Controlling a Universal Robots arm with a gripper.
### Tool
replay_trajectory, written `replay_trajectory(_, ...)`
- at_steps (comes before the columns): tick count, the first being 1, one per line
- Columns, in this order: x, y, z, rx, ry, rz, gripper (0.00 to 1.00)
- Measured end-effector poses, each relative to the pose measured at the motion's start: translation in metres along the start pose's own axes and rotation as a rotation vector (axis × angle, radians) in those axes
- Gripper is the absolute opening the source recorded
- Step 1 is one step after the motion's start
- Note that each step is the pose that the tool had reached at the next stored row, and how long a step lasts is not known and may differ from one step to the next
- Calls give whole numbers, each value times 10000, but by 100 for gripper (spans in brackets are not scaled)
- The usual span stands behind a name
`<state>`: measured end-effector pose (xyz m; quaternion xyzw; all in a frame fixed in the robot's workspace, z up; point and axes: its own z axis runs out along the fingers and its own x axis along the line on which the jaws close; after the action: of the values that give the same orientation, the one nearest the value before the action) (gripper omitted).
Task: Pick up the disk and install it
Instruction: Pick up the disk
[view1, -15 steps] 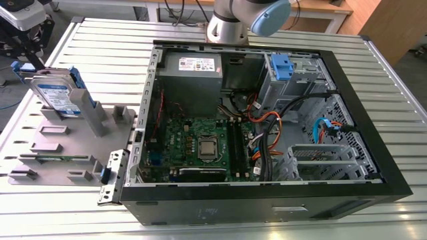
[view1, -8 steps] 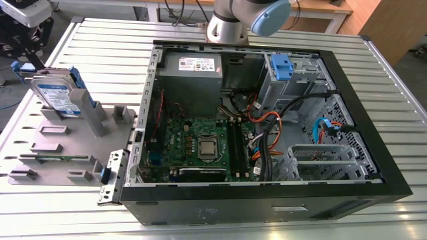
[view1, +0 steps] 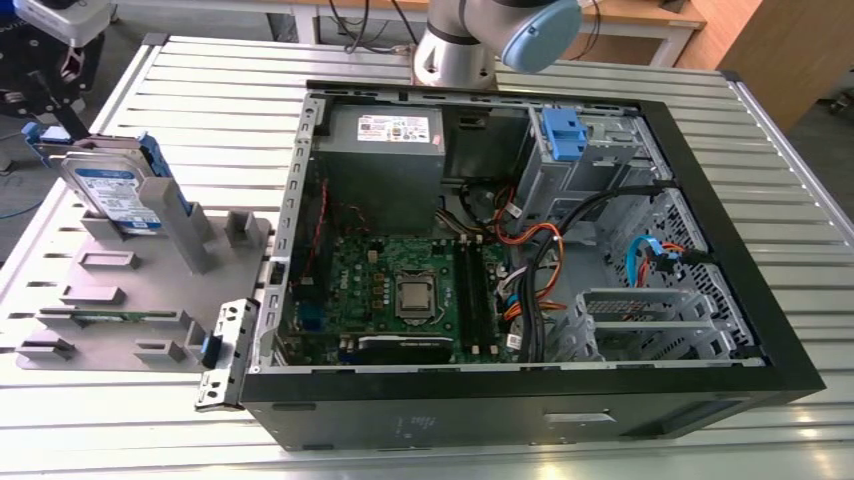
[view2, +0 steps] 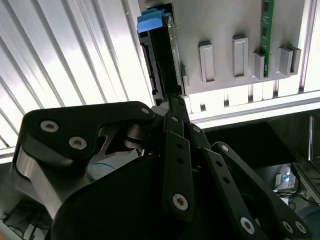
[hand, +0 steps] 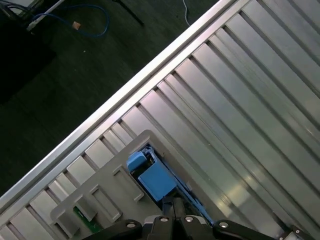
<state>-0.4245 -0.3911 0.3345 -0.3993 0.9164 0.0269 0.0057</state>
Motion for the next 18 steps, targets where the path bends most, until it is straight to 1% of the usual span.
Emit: replay_trajectory(18,0,0,6,-104,145,-3260,11)
